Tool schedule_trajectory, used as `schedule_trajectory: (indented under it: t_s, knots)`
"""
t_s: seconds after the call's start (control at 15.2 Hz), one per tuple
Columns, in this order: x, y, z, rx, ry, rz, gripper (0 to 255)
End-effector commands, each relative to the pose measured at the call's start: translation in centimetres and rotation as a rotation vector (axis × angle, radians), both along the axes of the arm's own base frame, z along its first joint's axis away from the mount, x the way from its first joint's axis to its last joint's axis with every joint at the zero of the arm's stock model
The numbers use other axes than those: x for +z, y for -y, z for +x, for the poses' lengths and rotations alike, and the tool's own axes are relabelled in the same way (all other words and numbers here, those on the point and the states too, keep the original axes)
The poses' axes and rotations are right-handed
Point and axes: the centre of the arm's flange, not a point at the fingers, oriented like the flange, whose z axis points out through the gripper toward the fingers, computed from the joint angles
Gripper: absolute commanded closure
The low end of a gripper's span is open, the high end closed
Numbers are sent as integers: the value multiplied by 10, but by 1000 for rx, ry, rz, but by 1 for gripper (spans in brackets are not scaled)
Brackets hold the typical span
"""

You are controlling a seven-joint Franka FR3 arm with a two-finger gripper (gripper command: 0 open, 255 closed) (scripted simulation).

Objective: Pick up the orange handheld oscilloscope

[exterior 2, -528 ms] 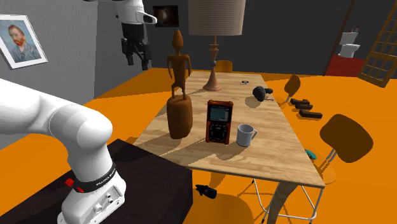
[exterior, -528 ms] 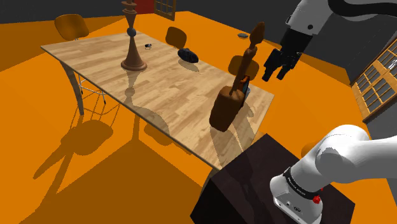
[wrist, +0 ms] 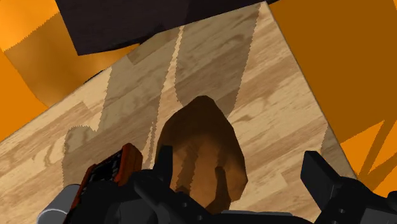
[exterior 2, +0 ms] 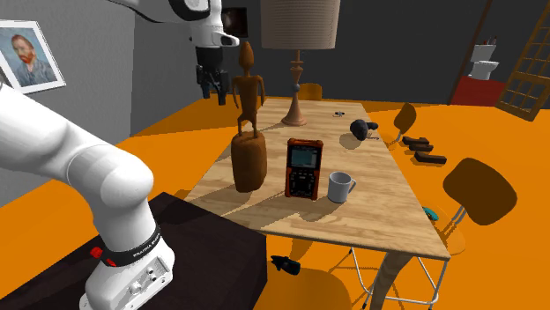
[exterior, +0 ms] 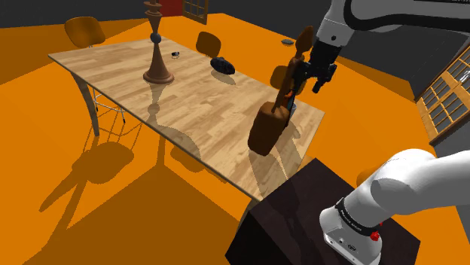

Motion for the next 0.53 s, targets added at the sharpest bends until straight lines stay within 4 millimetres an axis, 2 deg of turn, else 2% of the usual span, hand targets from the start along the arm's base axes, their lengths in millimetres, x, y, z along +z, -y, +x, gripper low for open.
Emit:
schedule_trajectory:
  t_s: [0.0,0.46]
  knots:
    - [-15,8,19,-57,-3,-17,0]
    - [-58,52,84,-251,-19,-73,0]
